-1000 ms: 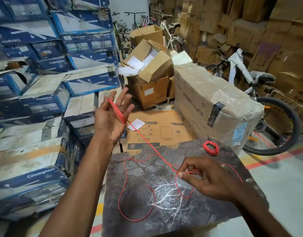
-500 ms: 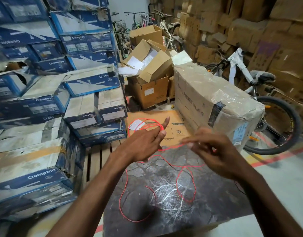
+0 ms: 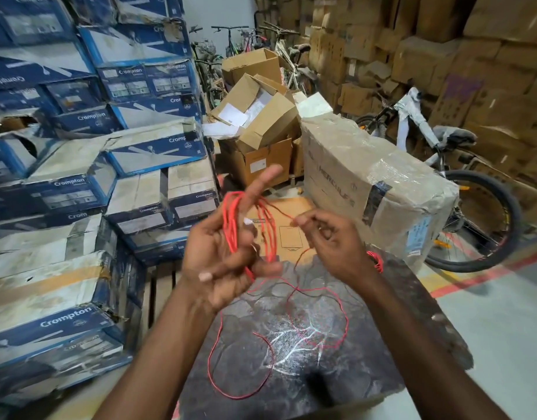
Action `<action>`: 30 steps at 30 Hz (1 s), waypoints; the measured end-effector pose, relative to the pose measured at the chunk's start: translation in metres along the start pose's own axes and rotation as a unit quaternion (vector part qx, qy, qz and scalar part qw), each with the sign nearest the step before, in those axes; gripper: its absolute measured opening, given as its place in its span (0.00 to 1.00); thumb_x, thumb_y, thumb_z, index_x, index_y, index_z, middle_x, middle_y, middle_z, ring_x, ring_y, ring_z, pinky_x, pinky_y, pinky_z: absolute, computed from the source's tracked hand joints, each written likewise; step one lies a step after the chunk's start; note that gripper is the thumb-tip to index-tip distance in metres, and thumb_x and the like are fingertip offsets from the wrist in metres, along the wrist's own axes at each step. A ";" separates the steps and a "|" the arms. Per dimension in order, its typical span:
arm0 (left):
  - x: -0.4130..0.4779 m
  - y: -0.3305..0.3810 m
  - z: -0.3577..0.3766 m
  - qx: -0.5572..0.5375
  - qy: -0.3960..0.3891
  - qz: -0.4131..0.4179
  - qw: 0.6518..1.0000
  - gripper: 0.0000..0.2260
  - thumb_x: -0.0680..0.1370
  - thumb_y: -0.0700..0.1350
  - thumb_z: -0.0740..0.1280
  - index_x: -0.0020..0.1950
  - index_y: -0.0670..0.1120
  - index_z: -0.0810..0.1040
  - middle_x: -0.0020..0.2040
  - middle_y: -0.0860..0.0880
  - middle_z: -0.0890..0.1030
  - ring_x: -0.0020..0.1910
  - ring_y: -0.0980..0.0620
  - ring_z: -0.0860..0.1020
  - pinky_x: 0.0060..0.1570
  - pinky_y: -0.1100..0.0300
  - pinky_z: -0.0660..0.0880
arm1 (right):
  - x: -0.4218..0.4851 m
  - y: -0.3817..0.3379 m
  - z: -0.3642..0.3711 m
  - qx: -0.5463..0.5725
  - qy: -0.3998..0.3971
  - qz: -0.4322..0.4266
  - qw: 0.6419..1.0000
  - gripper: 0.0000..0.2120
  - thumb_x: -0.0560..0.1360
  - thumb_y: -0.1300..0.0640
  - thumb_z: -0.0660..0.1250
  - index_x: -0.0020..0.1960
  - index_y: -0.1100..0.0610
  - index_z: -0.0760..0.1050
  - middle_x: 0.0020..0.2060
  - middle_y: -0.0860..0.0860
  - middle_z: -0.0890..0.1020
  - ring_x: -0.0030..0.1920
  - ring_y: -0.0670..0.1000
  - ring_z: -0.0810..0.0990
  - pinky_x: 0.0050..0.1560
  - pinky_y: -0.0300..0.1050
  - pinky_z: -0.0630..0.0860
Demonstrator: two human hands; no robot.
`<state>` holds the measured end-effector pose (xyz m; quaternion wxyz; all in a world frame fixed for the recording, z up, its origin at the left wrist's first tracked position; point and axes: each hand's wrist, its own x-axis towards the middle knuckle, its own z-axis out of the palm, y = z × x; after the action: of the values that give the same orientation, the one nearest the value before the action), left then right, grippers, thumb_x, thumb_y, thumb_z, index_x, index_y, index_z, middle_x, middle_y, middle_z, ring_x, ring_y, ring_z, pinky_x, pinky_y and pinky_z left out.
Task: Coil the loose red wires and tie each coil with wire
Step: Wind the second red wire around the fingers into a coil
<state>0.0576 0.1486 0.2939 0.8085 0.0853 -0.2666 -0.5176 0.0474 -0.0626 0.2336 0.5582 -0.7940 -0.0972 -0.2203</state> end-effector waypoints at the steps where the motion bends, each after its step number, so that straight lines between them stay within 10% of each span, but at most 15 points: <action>1: -0.001 0.007 -0.002 -0.025 0.009 0.024 0.999 0.28 0.85 0.60 0.38 0.84 0.52 0.48 0.54 0.33 0.84 0.17 0.59 0.61 0.66 0.34 0.70 | -0.006 0.008 0.005 -0.019 -0.014 0.013 1.000 0.12 0.83 0.49 0.65 0.46 0.53 0.83 0.28 0.43 0.75 0.30 0.44 0.69 0.32 0.47 0.64; 5: -0.009 0.037 -0.008 -0.002 0.097 0.104 0.990 0.26 0.86 0.59 0.44 0.83 0.51 0.52 0.70 0.37 0.76 0.22 0.53 0.70 0.65 0.35 0.72 | -0.040 0.038 0.021 -0.037 -0.064 0.069 0.995 0.22 0.83 0.38 0.58 0.39 0.50 0.77 0.25 0.44 0.68 0.27 0.44 0.66 0.32 0.46 0.63; 7: -0.009 0.052 -0.007 0.071 0.167 0.162 0.970 0.26 0.87 0.57 0.45 0.82 0.48 0.57 0.77 0.41 0.69 0.42 0.46 0.84 0.59 0.35 0.78 | -0.061 0.050 0.029 0.005 -0.088 0.112 0.990 0.23 0.83 0.37 0.56 0.40 0.52 0.75 0.24 0.45 0.68 0.27 0.45 0.67 0.31 0.44 0.65; 10: 0.000 0.061 0.000 0.155 0.260 0.219 0.928 0.23 0.86 0.56 0.48 0.80 0.49 0.61 0.79 0.38 0.65 0.68 0.31 0.75 0.52 0.38 0.82 | -0.091 0.064 0.041 0.115 -0.115 0.184 0.969 0.22 0.84 0.42 0.57 0.45 0.61 0.69 0.25 0.49 0.69 0.25 0.48 0.69 0.29 0.41 0.69; 15: 0.016 0.063 -0.002 0.295 0.386 0.260 0.835 0.22 0.85 0.61 0.49 0.79 0.64 0.61 0.79 0.46 0.66 0.68 0.35 0.76 0.56 0.37 0.79 | -0.121 0.072 0.042 0.107 -0.198 0.215 0.950 0.12 0.86 0.50 0.57 0.46 0.55 0.67 0.32 0.52 0.69 0.32 0.49 0.69 0.36 0.47 0.71; 19: 0.011 0.060 -0.019 0.694 0.427 0.105 0.571 0.21 0.82 0.66 0.46 0.76 0.74 0.50 0.70 0.63 0.70 0.68 0.49 0.73 0.72 0.37 0.65 | -0.106 0.042 0.022 -0.098 -0.262 0.074 0.957 0.11 0.85 0.46 0.60 0.56 0.46 0.80 0.37 0.46 0.79 0.33 0.42 0.71 0.37 0.41 0.68; 22: 0.004 0.050 -0.038 0.842 0.344 -0.075 0.409 0.25 0.83 0.63 0.43 0.81 0.64 0.48 0.74 0.52 0.72 0.56 0.55 0.83 0.74 0.49 0.58 | -0.081 0.013 -0.001 -0.127 -0.256 0.018 0.958 0.12 0.83 0.43 0.63 0.60 0.43 0.82 0.35 0.47 0.82 0.30 0.44 0.72 0.32 0.40 0.67; 25: -0.013 0.042 -0.052 0.794 0.336 -0.217 0.458 0.33 0.80 0.70 0.45 0.82 0.58 0.53 0.62 0.51 0.82 0.54 0.46 0.85 0.66 0.49 0.72 | -0.054 -0.002 -0.027 -0.054 -0.160 -0.014 0.986 0.14 0.78 0.40 0.68 0.51 0.48 0.86 0.29 0.51 0.78 0.27 0.45 0.68 0.31 0.35 0.64; 30: -0.024 0.015 -0.038 0.562 0.254 -0.321 0.719 0.23 0.85 0.60 0.47 0.80 0.59 0.60 0.43 0.39 0.87 0.18 0.44 0.68 0.30 0.60 0.75 | -0.010 -0.010 -0.044 0.022 -0.028 -0.026 0.999 0.08 0.73 0.45 0.76 0.44 0.50 0.85 0.31 0.68 0.74 0.29 0.63 0.67 0.29 0.52 0.63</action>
<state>0.0809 0.1716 0.2597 0.4350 0.7328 -0.2500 -0.4596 0.0241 -0.0995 0.2496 0.5667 -0.7844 -0.1387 -0.2103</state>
